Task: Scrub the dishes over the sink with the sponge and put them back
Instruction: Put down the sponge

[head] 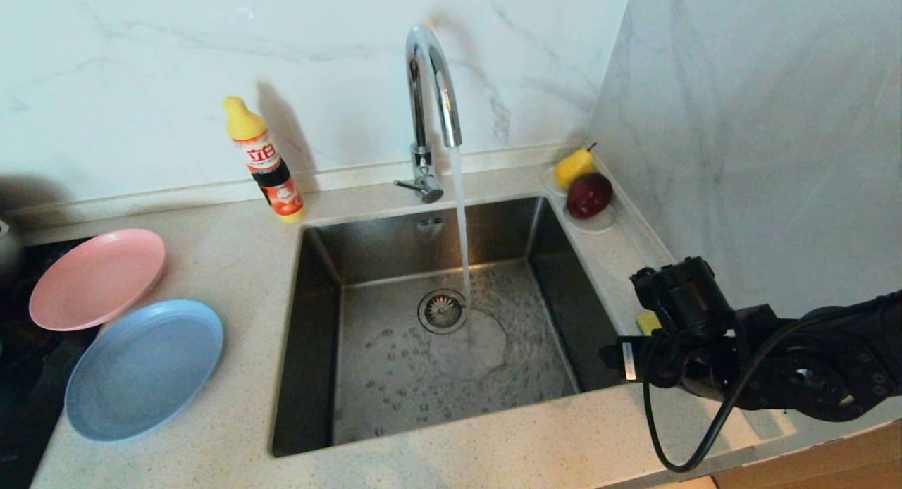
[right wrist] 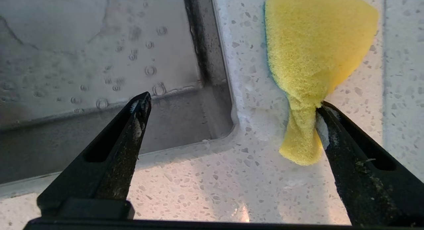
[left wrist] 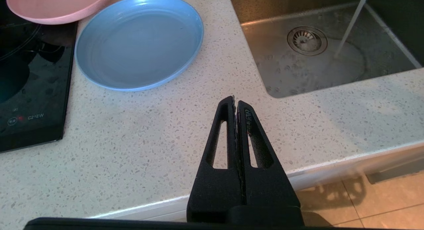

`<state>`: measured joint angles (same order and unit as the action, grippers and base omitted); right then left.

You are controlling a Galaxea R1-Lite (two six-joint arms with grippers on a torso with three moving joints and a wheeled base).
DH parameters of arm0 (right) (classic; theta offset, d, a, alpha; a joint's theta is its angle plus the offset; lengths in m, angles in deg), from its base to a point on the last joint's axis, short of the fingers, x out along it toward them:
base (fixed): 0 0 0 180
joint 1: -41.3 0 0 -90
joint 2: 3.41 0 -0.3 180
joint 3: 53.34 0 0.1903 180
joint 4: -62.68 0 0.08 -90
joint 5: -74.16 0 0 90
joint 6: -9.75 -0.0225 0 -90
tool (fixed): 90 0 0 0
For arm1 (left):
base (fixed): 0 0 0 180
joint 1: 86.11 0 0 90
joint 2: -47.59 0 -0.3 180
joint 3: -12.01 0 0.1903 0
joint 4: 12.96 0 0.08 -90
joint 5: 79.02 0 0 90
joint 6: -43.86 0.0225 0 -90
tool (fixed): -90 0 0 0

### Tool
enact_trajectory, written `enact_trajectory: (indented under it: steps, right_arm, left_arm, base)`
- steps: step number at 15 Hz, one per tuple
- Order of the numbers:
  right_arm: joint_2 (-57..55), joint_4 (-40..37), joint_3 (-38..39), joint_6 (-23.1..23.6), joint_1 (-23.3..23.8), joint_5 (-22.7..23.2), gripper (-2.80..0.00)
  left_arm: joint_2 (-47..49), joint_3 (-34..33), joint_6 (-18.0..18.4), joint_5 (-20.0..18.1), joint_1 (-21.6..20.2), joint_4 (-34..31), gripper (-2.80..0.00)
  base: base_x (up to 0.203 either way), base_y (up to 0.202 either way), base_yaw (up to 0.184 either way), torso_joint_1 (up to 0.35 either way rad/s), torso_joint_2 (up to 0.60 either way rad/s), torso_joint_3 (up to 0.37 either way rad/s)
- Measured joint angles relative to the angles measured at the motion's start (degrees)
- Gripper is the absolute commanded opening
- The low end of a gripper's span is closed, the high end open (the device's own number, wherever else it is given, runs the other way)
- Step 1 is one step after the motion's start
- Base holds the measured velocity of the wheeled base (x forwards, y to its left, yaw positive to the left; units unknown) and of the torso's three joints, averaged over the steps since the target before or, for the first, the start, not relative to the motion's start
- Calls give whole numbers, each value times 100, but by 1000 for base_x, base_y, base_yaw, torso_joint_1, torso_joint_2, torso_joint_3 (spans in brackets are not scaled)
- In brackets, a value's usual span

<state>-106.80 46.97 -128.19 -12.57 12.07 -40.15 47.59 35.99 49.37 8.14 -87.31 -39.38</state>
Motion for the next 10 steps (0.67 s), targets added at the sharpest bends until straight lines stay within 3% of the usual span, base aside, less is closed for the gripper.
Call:
enact_trajectory:
  steps: [5,10]
  right_arm:
    - [47,89,-36,235,2,-481,0]
    - [170,108,-126,378,0,-499,0]
  left_arm:
    - [0,0,0,-2,0,0,-280]
    - [0,0,0,-1,0,0,-280]
  base:
    - [0,0,0,0,0,0]
    - [0,0,0,0,0,0]
